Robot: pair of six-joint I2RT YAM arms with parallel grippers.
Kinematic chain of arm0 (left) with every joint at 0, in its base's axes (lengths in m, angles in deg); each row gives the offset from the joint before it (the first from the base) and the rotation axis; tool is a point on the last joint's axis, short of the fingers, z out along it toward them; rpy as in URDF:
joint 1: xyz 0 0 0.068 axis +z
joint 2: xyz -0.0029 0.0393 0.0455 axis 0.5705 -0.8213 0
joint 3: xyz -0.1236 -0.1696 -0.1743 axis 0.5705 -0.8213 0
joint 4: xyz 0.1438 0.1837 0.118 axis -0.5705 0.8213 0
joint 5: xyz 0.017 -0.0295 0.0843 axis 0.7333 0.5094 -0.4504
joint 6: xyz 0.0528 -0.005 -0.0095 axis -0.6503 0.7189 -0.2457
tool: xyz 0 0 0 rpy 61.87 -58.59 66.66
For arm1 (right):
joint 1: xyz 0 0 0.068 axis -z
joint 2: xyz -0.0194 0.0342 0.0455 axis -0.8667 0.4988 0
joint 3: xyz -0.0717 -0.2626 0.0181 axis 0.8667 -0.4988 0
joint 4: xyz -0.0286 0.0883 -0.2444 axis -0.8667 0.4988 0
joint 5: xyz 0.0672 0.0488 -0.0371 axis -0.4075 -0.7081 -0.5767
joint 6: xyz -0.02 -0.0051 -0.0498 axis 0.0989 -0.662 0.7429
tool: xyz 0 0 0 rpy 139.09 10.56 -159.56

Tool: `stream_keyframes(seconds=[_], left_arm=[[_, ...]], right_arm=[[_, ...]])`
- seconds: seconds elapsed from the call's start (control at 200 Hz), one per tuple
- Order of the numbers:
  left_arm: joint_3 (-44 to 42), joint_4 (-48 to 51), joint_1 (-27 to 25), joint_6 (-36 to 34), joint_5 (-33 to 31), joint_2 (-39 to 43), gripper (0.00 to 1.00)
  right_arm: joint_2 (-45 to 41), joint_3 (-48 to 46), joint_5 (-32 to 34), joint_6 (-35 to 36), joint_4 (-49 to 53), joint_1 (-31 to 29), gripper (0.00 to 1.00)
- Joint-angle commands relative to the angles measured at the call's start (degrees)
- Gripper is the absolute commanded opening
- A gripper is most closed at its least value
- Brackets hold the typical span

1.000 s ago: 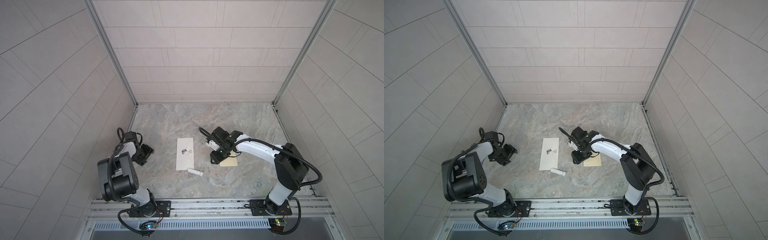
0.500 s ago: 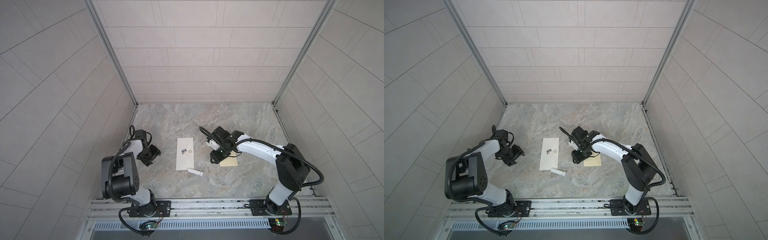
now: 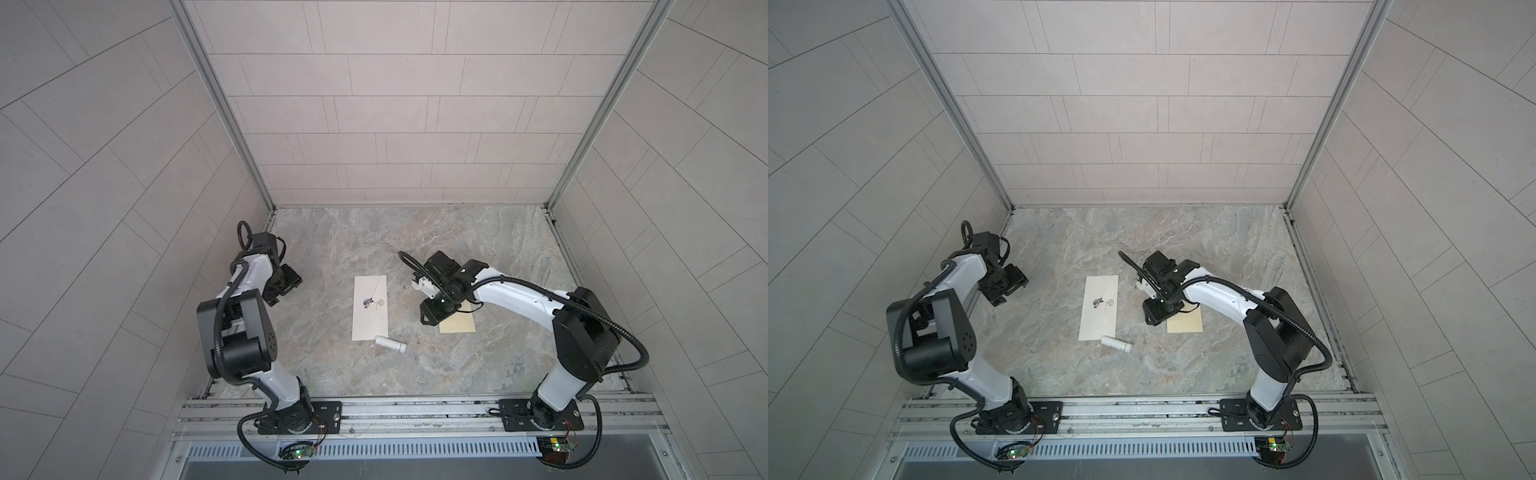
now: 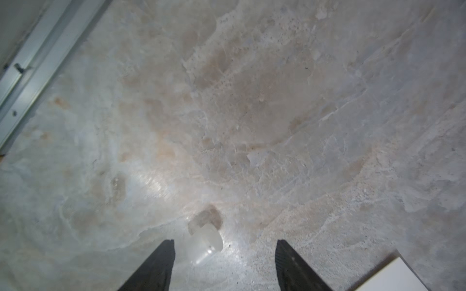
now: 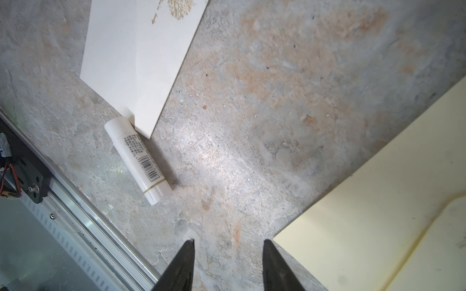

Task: Place the letter into the envelope and seal it

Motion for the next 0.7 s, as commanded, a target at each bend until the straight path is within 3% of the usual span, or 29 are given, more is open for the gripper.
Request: stream_keyframes(seconds=[0.0, 0.35, 0.696], left_arm=[[1.7, 1.8, -0.2, -3.4, 1.4, -2.3, 0.67], [-7.2, 2.4, -2.0, -4.8, 3.1, 1.2, 0.65], [-12.8, -0.3, -6.8, -0.4, 4.1, 3.6, 0.59]], right_arm=[[-3.3, 0.2, 1.9, 0.6, 2.6, 0.2, 0.46], [-6.9, -4.2, 2.0, -0.4, 1.2, 1.3, 0.46], [-7.8, -5.3, 1.6, 0.3, 0.8, 2.0, 0.46]])
